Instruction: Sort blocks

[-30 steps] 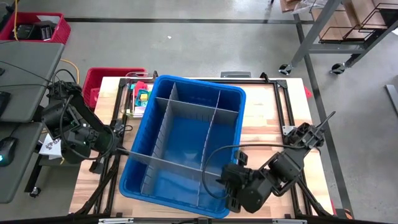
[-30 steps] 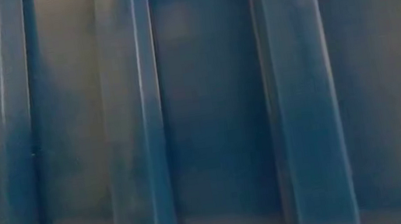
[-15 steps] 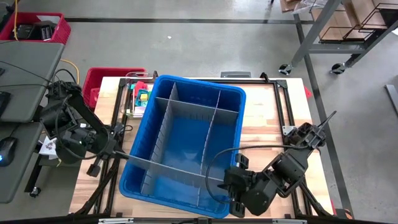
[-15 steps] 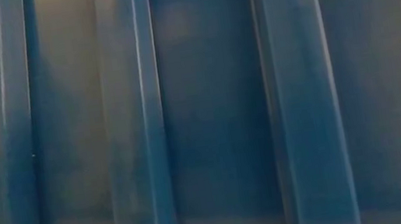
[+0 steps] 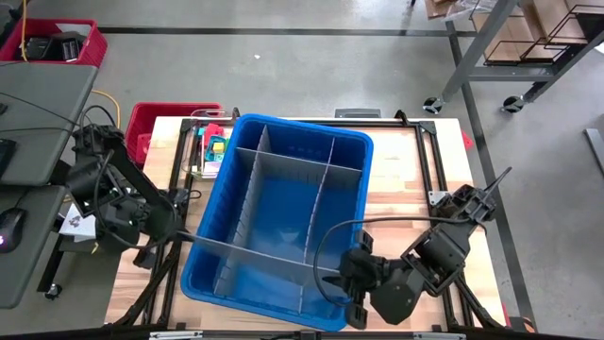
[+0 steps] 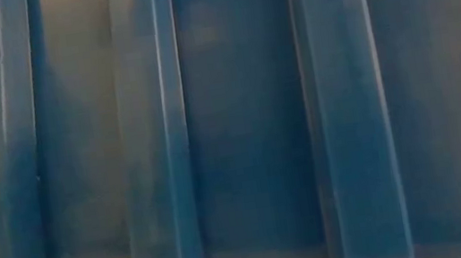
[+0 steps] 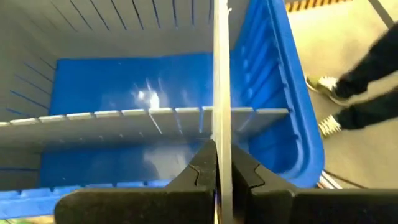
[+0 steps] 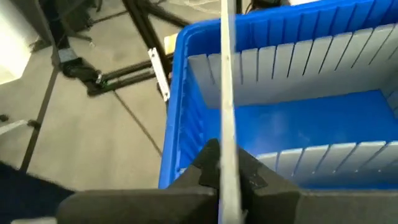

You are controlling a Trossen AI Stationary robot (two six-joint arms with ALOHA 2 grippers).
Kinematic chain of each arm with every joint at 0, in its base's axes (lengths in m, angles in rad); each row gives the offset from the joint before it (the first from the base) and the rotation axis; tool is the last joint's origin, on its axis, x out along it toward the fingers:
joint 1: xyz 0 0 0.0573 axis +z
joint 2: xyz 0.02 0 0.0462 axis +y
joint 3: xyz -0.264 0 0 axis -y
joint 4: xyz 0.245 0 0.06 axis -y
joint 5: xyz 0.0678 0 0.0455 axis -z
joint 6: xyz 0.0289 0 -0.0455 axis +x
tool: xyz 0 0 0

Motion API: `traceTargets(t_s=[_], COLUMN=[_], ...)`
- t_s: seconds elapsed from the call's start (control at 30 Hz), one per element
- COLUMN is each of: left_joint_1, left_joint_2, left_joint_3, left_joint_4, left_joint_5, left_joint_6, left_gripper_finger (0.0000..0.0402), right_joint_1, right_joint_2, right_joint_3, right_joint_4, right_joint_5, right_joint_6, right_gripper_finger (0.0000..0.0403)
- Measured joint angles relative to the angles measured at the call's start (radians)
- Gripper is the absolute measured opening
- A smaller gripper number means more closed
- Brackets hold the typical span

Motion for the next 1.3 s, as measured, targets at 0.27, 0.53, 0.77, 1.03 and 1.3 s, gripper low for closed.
traceTargets(t_s=[0.27,0.53,0.77,1.03,1.3], left_joint_1=[-0.011,-0.011,-0.011,-0.011,-0.011], left_joint_2=[0.0,-0.002,-0.002,-0.003,-0.009], left_joint_3=[-0.001,-0.001,0.028,0.029,0.029], left_joint_4=[-0.034,-0.045,-0.064,-0.115,-0.128], left_joint_5=[-0.028,0.006,0.011,0.02,0.018], left_joint_6=[0.009,-0.016,-0.016,-0.018,-0.015], left_gripper_finger=[0.0,0.0,0.0,0.0,0.0], right_joint_1=[-0.001,-0.001,-0.001,-0.002,0.007], right_joint_2=[0.0,0.001,0.001,0.006,0.016], right_joint_3=[0.0,-0.001,-0.001,-0.002,-0.048], right_joint_4=[0.015,0.02,0.018,0.018,0.022], right_joint_5=[0.018,0.035,0.041,0.05,0.031], right_joint_6=[0.0,0.003,0.005,0.017,0.087], right_gripper_finger=[0.0,0.0,0.0,0.0,0.0])
